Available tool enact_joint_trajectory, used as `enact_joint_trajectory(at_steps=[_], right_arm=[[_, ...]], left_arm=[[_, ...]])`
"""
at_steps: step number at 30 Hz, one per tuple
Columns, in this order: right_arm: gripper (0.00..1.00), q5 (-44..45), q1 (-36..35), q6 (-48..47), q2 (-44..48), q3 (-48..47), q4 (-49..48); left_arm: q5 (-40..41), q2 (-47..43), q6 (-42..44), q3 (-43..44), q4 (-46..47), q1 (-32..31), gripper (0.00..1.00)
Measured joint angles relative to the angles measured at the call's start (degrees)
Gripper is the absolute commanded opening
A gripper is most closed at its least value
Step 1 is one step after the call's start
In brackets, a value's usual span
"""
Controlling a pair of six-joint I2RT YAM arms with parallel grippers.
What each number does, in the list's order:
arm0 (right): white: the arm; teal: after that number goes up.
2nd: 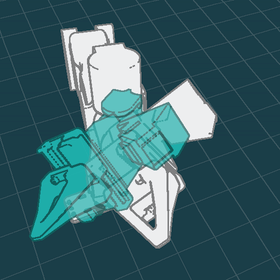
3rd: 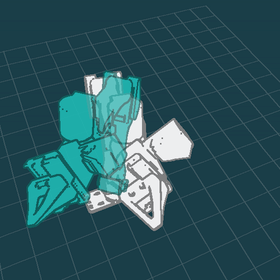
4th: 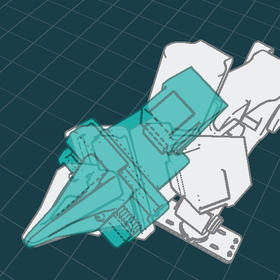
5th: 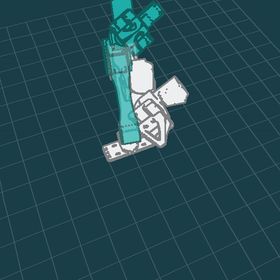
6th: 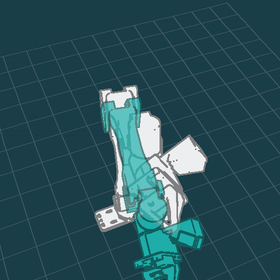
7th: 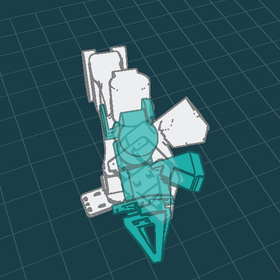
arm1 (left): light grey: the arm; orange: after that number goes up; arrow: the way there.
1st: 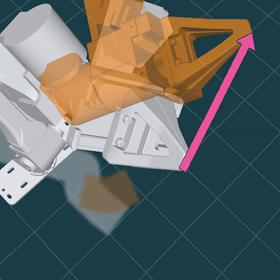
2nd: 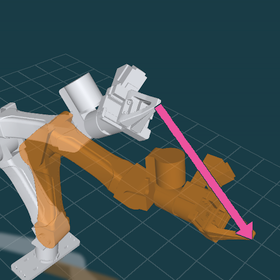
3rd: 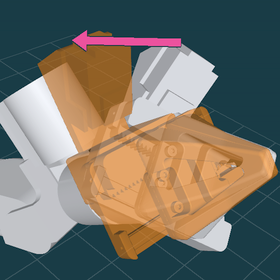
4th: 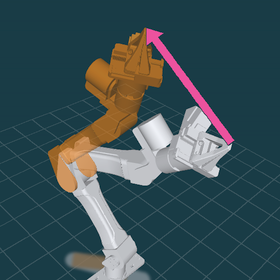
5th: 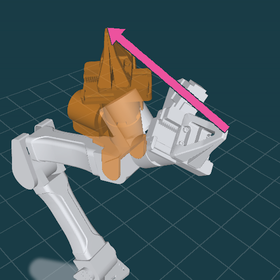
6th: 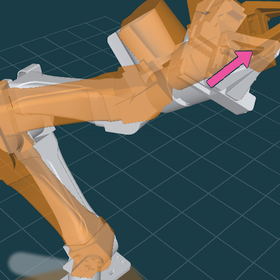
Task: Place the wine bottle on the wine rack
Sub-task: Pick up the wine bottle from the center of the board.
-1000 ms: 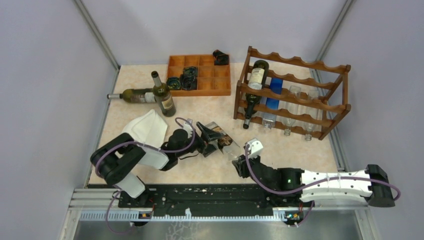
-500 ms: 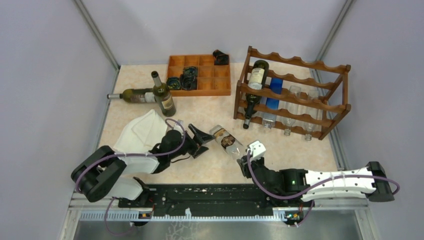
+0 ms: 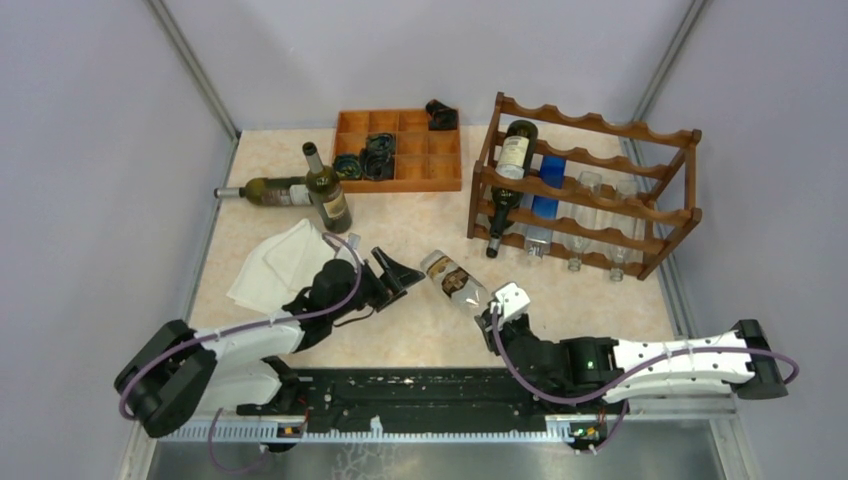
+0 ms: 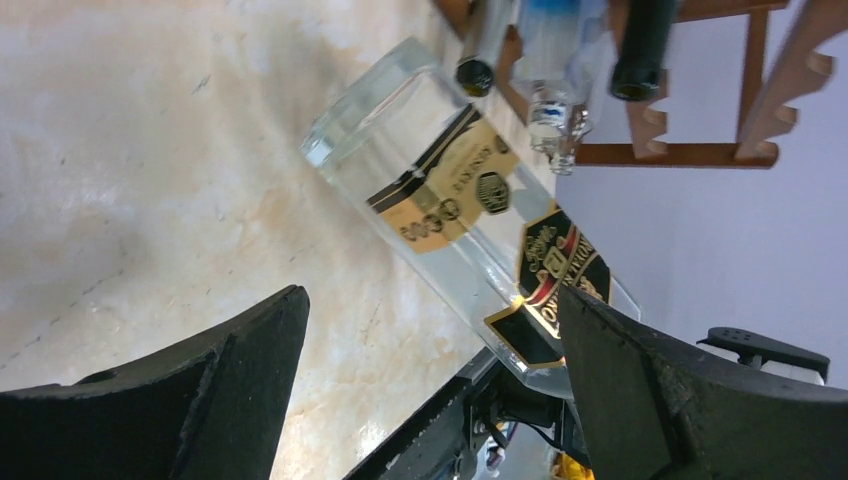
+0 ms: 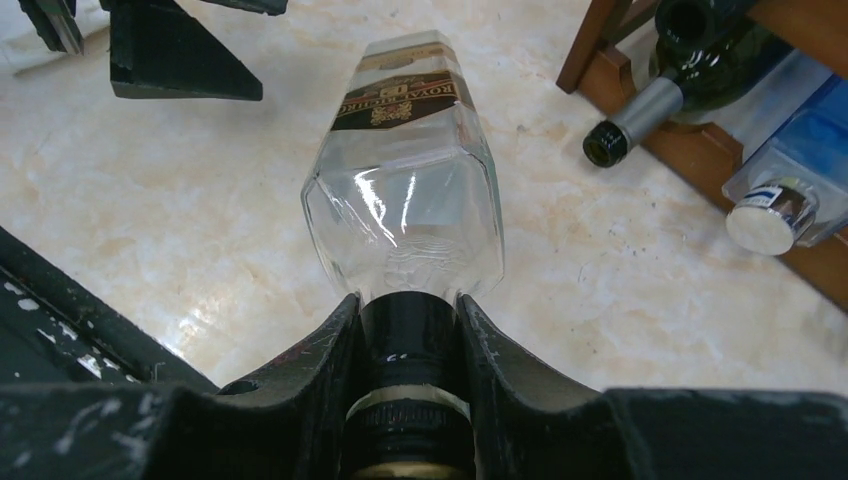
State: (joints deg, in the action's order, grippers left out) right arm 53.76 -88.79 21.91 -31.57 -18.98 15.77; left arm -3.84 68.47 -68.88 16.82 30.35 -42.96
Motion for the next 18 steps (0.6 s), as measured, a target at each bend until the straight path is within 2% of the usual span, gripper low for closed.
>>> enact_joint_trajectory(at_steps=[8,14,18], right_arm=[[0.0,1.7,-0.35,-3.5,-0.57,-3.65,-1.62],[0.0,1.7,-0.35,-0.66,-5.2,-4.81,0.52],[0.0,1.79,-0.85,0.35,-5.51,-4.63,0.33]], left_arm=[[4.11,-10.49,8.9,0.87,-5.64,0.02,0.99],[1.38,-10.99,16.09,0.87,-6.14,0.07,0.99],[0.5,-11.19,16.9,0.83,-6.19,0.07,0.99]])
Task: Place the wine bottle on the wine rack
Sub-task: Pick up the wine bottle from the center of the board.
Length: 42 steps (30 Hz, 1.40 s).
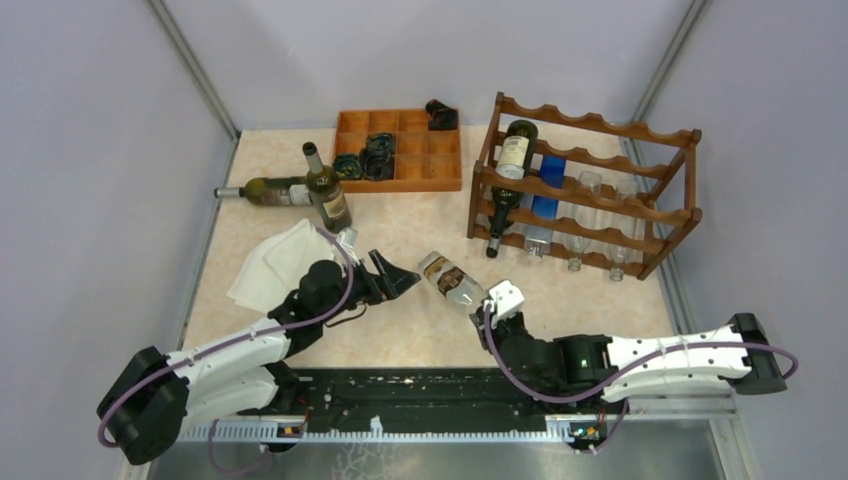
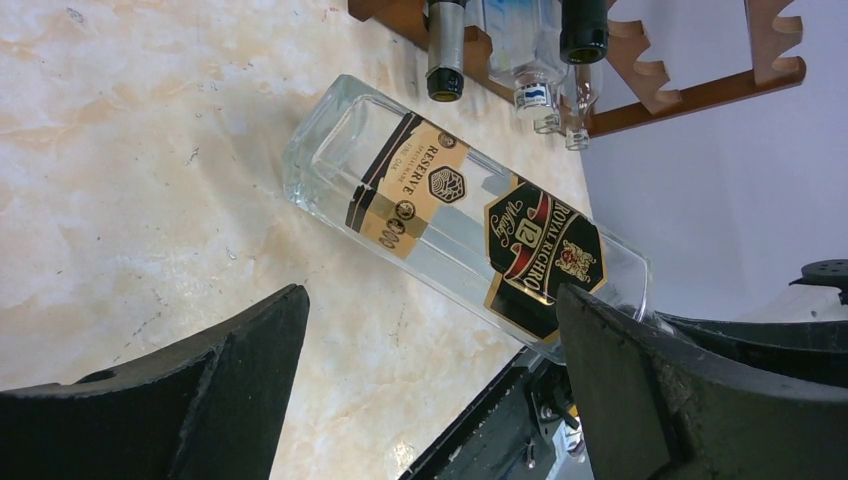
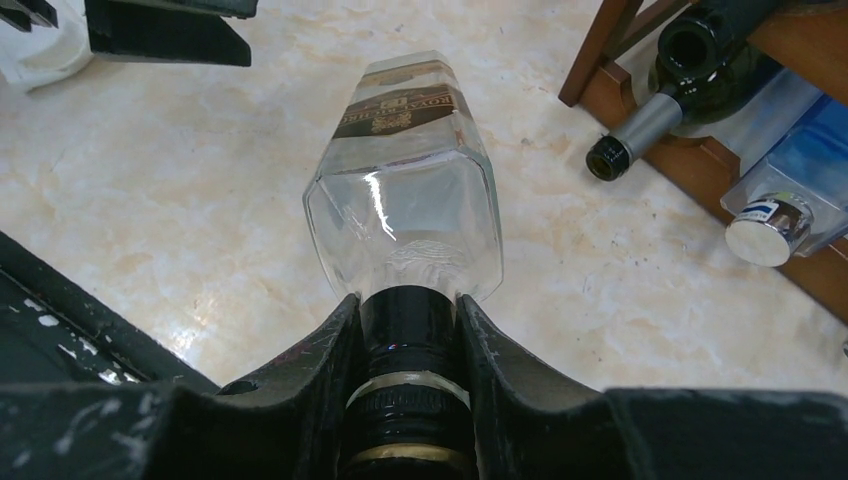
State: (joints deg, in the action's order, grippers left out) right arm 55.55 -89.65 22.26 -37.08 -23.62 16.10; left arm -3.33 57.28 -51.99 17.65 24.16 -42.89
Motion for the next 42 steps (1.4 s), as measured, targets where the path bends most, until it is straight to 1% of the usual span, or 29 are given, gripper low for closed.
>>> enact_joint_trajectory(at_steps=[6,10,13,15,20,23,29,34,38,42], right_arm=[[0.0,0.5,-0.26,-3.91,0.72,0.46,-3.78],[0.0,1.27,-0.26,-4.7,0.7,0.35,-4.2],[0.0,1.81,-0.26,-3.58,0.35,0.37,-3.96],[0.0,2.23,-0.26,-2.45,-0.31,0.61,-4.61],[0.0,2.97,-0.26,-1.77,-4.66,2.32,-10.12],[0.0,3.04,-0.31,-1.68,-8.55,2.62,-14.27],[0.0,2.6,-0.37,-1.31,-10.16,4.44,-20.13],[0.0,3.21,-0.37,-1.07,-10.51,6.19,-23.69],[0.0,4.04,-0.37,-0.7,-12.68,6.43,-26.12],[0.0,4.72,-0.33,-0.13,-14.97,6.8,-28.63]], left_arm=[[0.02,-1.84,-0.92,-1.27,0.74,0.0,0.99],[-0.2,-1.99,-2.01,-1.81,2.01,0.0,0.99],[-0.5,-1.36,-6.03,-2.71,4.35,0.0,0.99],[-0.94,0.48,-12.0,-4.17,7.06,0.0,0.99],[-1.75,9.07,-26.91,-10.88,15.93,-0.02,0.99],[-1.66,12.79,-31.87,-11.78,18.91,-0.02,0.99],[-1.57,18.49,-37.81,-9.07,26.64,-0.09,0.99],[-2.62,29.31,-44.15,-6.47,34.88,-1.05,0.99],[-3.26,37.68,-49.79,-4.98,41.44,-2.82,0.99],[-3.17,43.25,-53.96,-3.28,47.84,-4.28,0.98]])
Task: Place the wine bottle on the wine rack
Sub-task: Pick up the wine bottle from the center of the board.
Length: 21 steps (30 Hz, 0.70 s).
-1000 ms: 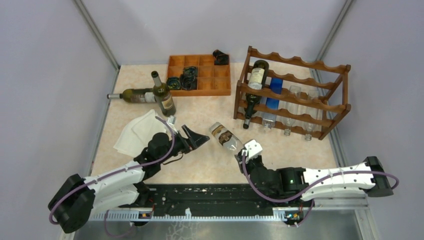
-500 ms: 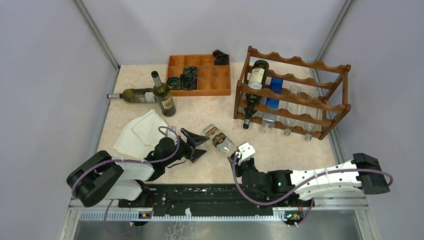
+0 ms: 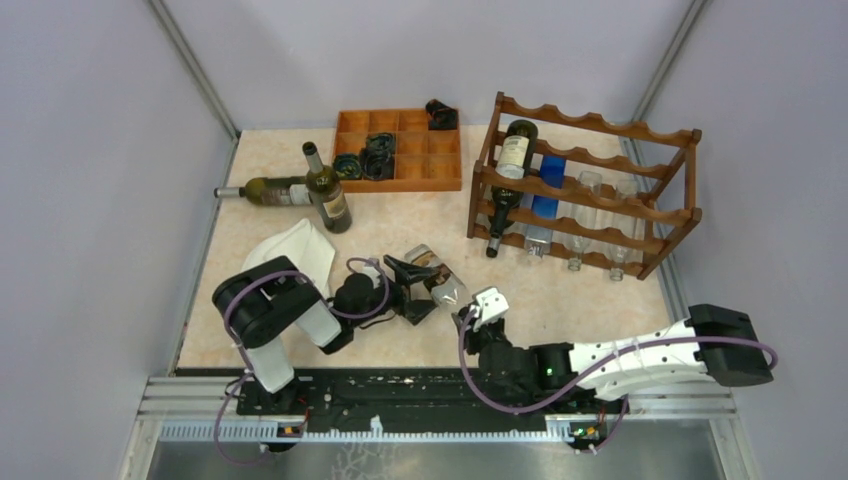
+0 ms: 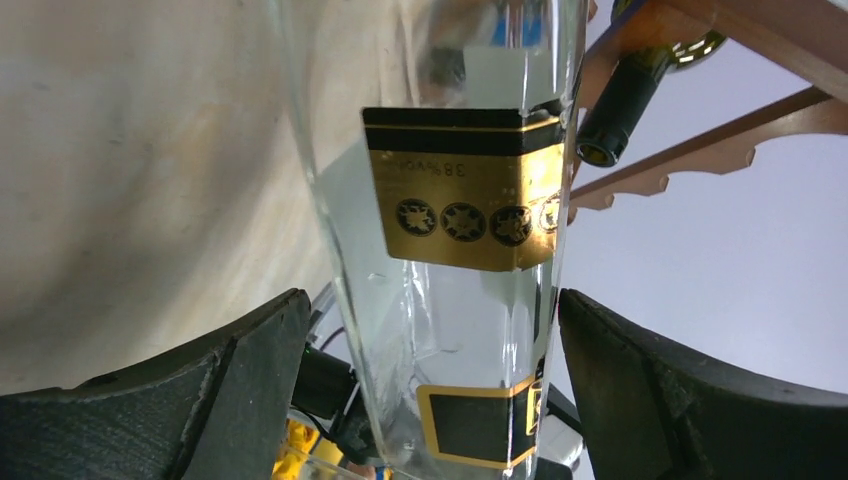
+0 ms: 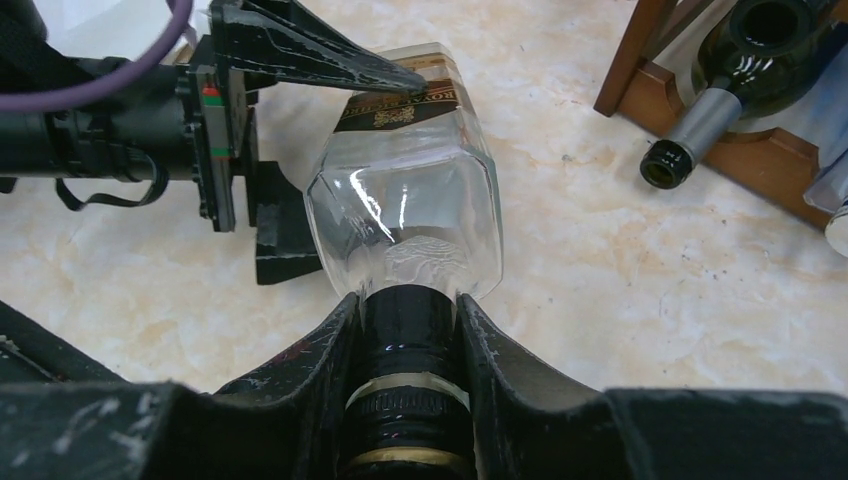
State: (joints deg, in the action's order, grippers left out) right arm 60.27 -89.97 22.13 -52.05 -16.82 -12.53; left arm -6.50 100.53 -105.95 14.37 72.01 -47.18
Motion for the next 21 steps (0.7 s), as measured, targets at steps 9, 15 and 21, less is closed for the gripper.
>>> enact_joint_trajectory(at_steps=[9,15,21], right_arm=[[0.43,-2.32,0.2,1.79,-0.9,1.33,-1.44],[0.97,-7.87,0.09,2.27,3.63,1.49,0.9],[0.98,-12.46,0.09,-0.26,17.22,1.31,7.52]], left_arm=[[-0.28,3.87,-1.36,2.34,4.52,-1.01,0.11],[-0.87,7.89,4.74,0.61,10.21,-0.81,0.0],[-7.54,9.86,14.8,-3.15,14.71,2.84,0.0]])
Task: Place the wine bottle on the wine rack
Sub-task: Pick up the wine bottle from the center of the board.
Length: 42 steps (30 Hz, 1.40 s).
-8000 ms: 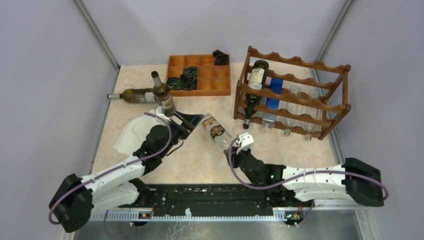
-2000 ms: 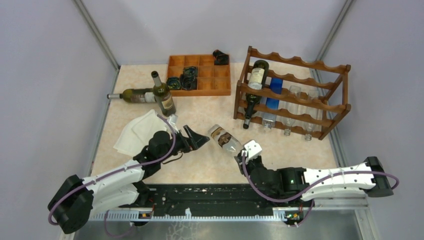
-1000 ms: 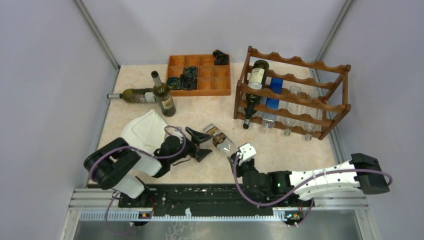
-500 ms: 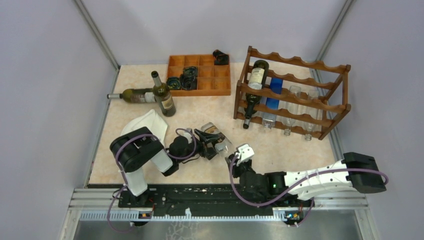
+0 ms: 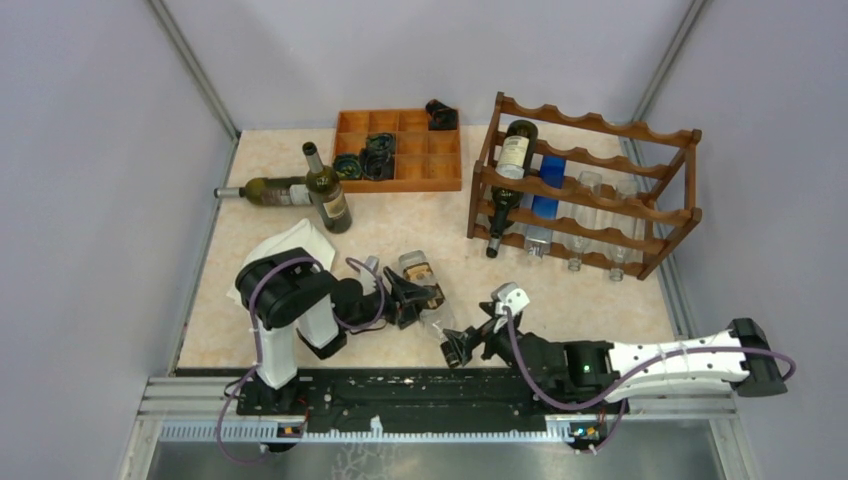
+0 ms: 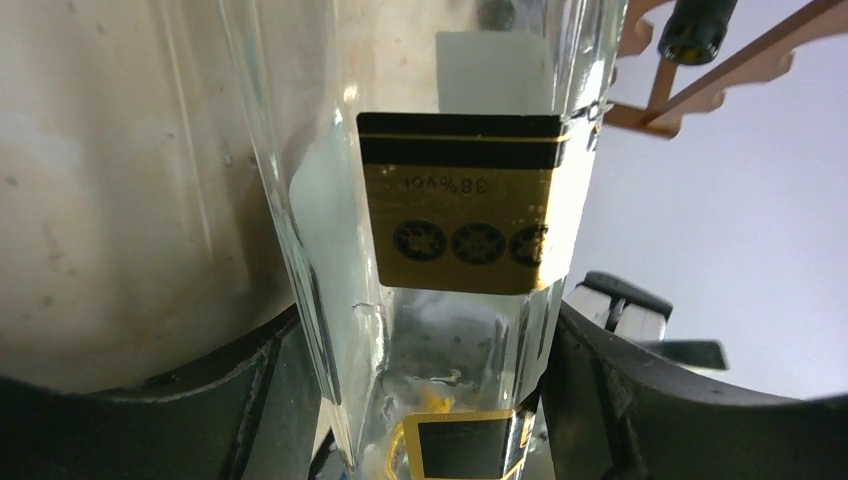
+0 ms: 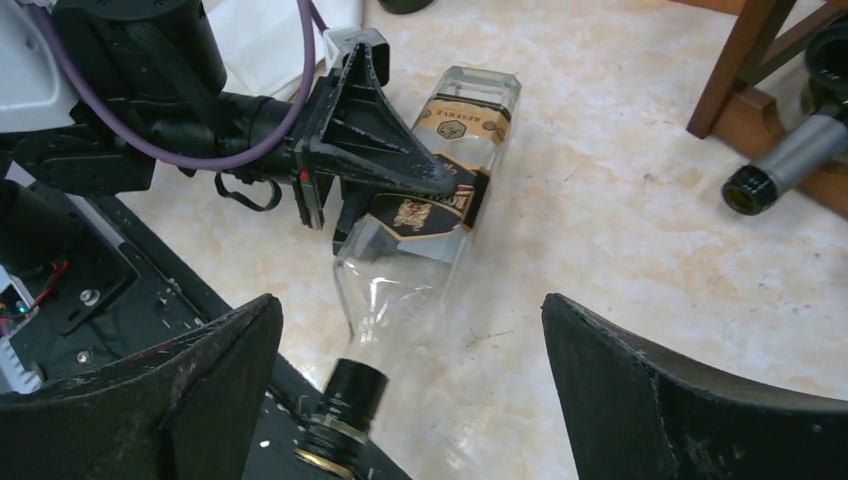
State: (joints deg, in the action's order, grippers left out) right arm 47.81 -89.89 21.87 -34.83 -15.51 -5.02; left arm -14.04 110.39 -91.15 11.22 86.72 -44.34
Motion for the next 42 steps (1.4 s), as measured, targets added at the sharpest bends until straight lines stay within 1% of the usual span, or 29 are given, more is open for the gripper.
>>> enact_joint_trajectory(at_steps=[2,5,8,10,13,15,18,22,25,27,30,34,36,40,42], right_arm=[[0.98,-0.11,0.0,-0.98,3.56,-0.52,4.02],[0.98,1.49,0.0,-1.95,4.92,-2.21,7.19],[0.98,4.48,0.94,-1.95,2.4,-4.96,8.98],[0.98,3.69,3.91,-0.5,-0.31,-6.95,9.42],[0.98,-2.19,13.99,3.13,-4.26,-9.7,8.63],[0.98,-6.64,20.0,4.7,-5.4,-9.81,6.99],[0.98,-12.98,25.49,5.27,-6.78,-10.19,4.44],[0.98,-22.97,30.36,6.54,-11.32,-12.35,0.98],[0.98,-27.63,31.15,8.5,-12.48,-12.35,-0.98],[0.98,-28.5,31.12,10.91,-12.46,-12.33,-1.44],[0.99,-27.8,31.17,14.78,-11.41,-11.63,-1.38],[0.98,-24.94,31.17,21.64,-7.08,-7.87,-1.4],[0.98,-23.98,31.17,24.37,-6.36,-6.54,-1.42],[0.98,-22.64,31.17,29.35,-8.81,-5.9,-1.9],[0.98,-22.36,31.17,31.65,-10.58,-5.88,-3.37]], left_arm=[[-3.82,0.22,3.52,-0.15,-0.04,1.86,0.0],[-10.25,0.33,8.83,-0.07,-0.68,4.11,0.0],[-16.61,-0.24,15.1,0.28,-1.36,5.51,0.0],[-20.41,-2.16,20.15,0.46,-2.89,5.6,0.0],[-25.09,-8.24,29.16,0.48,-7.91,5.6,0.0],[-27.3,-12.98,35.01,0.57,-11.8,5.57,0.0],[-30.6,-19.43,43.95,1.97,-19.65,5.62,0.0],[-35.3,-22.62,50.9,4.17,-26.16,6.62,0.0],[-37.09,-22.93,52.26,4.5,-27.74,7.82,0.0],[-37.29,-22.97,52.11,4.5,-27.8,8.7,0.0],[-37.09,-22.97,50.66,4.5,-26.93,9.64,0.0],[-35.98,-22.97,47.93,4.5,-23.45,10.34,0.0],[-35.82,-22.82,45.97,4.74,-21.33,10.4,0.0],[-35.89,-21.66,41.59,6.58,-16.0,10.27,0.0],[-35.65,-21.66,40.94,7.8,-15.41,9.99,0.0]])
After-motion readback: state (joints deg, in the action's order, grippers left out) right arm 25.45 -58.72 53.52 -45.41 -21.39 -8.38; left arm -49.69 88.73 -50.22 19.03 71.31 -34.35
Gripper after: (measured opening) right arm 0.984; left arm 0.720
